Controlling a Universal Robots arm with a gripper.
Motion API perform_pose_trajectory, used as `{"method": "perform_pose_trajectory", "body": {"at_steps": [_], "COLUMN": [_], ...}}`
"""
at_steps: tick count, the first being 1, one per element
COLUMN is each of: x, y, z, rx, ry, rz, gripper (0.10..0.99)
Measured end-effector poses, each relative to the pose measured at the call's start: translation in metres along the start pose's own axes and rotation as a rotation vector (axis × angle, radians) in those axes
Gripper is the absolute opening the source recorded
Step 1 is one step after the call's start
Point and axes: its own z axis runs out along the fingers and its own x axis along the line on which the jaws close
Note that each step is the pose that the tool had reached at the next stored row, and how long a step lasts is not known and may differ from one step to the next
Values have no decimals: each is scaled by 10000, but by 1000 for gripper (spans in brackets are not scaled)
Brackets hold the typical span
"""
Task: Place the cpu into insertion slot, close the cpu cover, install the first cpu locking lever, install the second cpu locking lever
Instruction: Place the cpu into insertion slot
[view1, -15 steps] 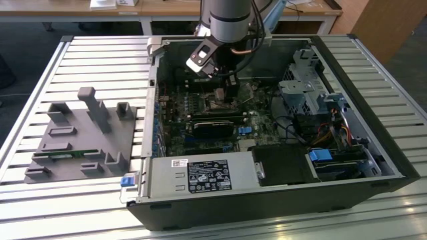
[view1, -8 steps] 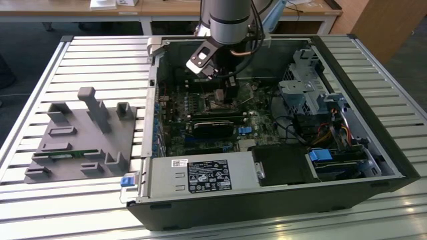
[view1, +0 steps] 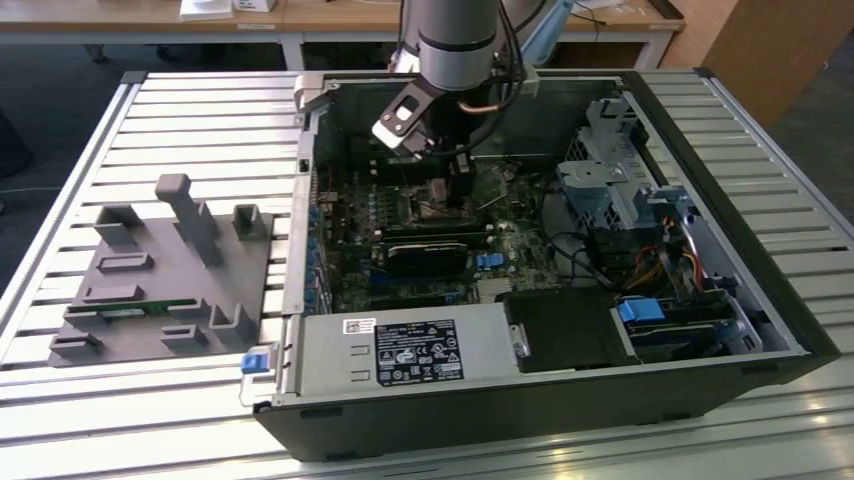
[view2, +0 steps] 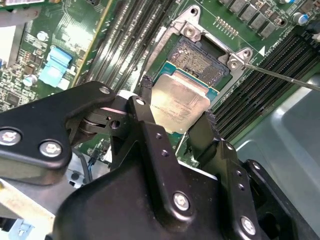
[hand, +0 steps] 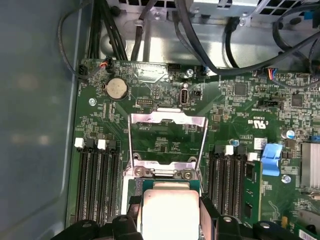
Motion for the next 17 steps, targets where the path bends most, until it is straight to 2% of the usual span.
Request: {"method": "perform_pose_trajectory", "body": {"at_steps": [6,17], "x": [6,28], "y": [-57,-82], "z": [46,129], "rx": [1,1], "ry": [-9,-17], "rz": [101,215], "gripper": [545,545]}}
